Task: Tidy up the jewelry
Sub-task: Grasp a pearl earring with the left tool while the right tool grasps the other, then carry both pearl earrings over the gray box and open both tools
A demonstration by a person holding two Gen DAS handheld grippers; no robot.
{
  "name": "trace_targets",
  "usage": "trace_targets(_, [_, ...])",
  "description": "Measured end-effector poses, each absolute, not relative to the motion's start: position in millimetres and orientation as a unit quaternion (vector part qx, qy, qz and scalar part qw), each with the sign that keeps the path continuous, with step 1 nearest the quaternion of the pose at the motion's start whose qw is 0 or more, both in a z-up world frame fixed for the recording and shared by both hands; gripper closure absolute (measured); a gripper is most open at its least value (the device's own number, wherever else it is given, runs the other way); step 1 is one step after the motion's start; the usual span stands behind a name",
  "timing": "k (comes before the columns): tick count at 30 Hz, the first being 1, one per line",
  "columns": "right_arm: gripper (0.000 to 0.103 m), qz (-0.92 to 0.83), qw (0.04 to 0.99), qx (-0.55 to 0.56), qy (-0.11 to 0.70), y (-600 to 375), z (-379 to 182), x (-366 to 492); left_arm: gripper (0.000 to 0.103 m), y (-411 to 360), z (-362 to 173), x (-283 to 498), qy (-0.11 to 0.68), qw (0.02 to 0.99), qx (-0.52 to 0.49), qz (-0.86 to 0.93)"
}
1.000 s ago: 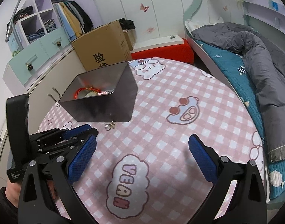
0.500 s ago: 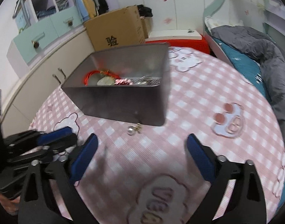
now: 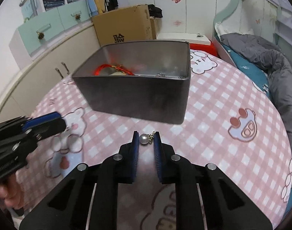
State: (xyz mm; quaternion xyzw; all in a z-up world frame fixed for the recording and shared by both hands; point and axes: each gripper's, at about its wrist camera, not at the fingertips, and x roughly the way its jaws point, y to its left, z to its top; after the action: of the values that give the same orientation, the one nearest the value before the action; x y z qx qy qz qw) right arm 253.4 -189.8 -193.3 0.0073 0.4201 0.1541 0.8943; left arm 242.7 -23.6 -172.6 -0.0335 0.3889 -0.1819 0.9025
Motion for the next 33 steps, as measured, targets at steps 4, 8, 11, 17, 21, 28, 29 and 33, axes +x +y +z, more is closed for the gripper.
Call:
trace_targets(4, [0.089, 0.172, 0.896, 0.021, 0.408, -196, -178, 236, 0.086, -17, -164, 240, 0.380, 0.906, -0.039, -0.180])
trace_targets(8, [0.089, 0.190, 0.905, 0.036, 0.380, -204, -145, 224, 0.086, -14, -146, 237, 0.361, 0.914, -0.041, -0.181])
trace_targets(11, [0.089, 0.198, 0.914, 0.040, 0.351, -208, -116, 222, 0.086, -12, -126, 235, 0.338, 0.923, -0.038, -0.182])
trace_targets(17, [0.089, 0.207, 0.935, 0.041, 0.284, -219, -51, 225, 0.086, -6, -77, 242, 0.284, 0.941, -0.025, -0.183])
trace_targets(21, [0.089, 0.207, 0.946, 0.031, 0.249, -224, -16, 227, 0.086, -8, -41, 245, 0.244, 0.951, -0.017, -0.188])
trace_targets(28, [0.089, 0.214, 0.950, 0.029, 0.227, -224, 13, 248, 0.086, -17, -8, 256, 0.214, 0.957, -0.013, -0.197])
trace_targets(29, [0.089, 0.217, 0.949, 0.030, 0.228, -224, 14, 253, 0.086, -18, -7, 260, 0.214, 0.956, -0.016, -0.200])
trace_targets(33, [0.089, 0.225, 0.944, 0.039, 0.238, -219, 10, 269, 0.086, -26, -6, 275, 0.224, 0.952, -0.022, -0.208])
